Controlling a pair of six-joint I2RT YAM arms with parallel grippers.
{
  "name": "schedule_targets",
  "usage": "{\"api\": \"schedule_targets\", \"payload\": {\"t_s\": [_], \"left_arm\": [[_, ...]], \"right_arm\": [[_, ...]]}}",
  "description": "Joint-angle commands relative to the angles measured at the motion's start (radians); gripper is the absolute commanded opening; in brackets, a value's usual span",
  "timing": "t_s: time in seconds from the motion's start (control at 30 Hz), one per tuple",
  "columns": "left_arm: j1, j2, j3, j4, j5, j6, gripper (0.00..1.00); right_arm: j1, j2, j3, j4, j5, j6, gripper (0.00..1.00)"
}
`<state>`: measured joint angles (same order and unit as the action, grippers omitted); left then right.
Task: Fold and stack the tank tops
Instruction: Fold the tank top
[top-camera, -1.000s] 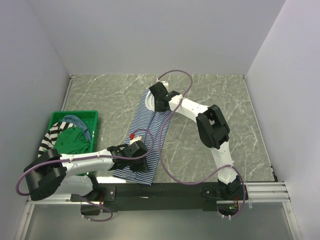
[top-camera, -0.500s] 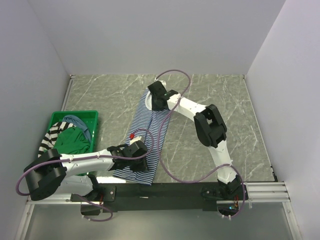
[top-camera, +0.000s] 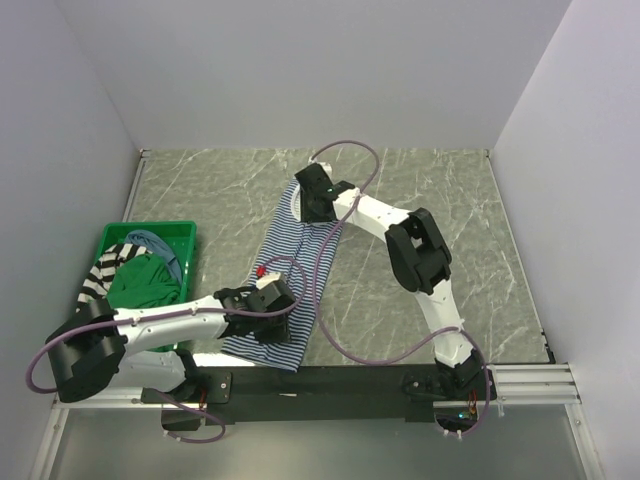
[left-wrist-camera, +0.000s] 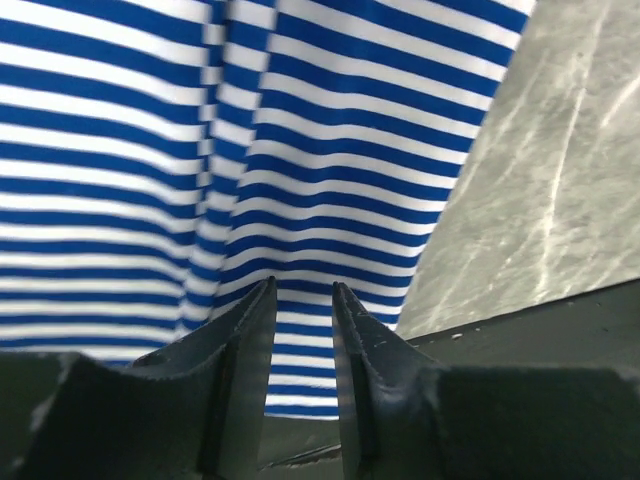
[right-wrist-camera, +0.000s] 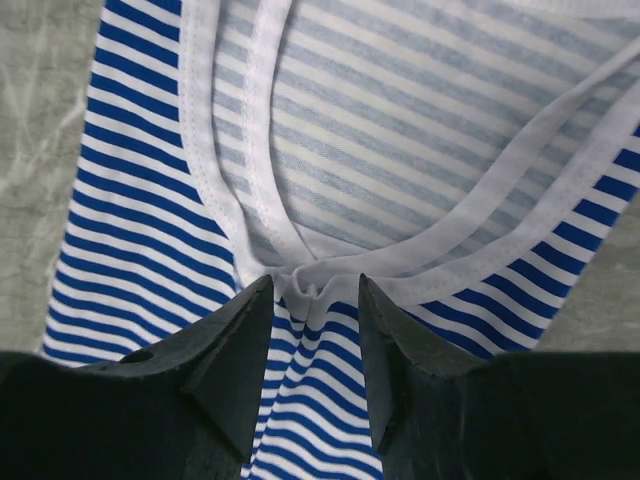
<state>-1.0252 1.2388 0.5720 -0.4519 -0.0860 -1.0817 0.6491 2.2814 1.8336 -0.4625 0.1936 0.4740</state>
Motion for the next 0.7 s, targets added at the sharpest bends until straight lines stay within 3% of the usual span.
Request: {"api": "schedule_targets", "payload": {"t_s": [0.0,0.2,0.43,0.67], "left_arm": [[-0.001,-0.047,0.083,-0.128,-0.073,0.014,0.35],[0.027,-0.114,0.135,-0.186,-0.145,-0.006,0.36],[0.192,-0.255,0.207,-0.275,-0.230,0.048,0.41],[0.301,-0.271,0.220,-0.249,-0.192,0.134,0.41]], "right_arm": [[-0.009,-0.129,0.044,0.001,0.041,0.009,0.47],[0.035,-0.172,-0.068,0.004,0.062,0.095,0.48],[0.061,-0.132,-0.161,0.037,0.080,0.219,0.48],[0.057,0.013,-0.022,-0.031,0.101,0.204,0.49]]}}
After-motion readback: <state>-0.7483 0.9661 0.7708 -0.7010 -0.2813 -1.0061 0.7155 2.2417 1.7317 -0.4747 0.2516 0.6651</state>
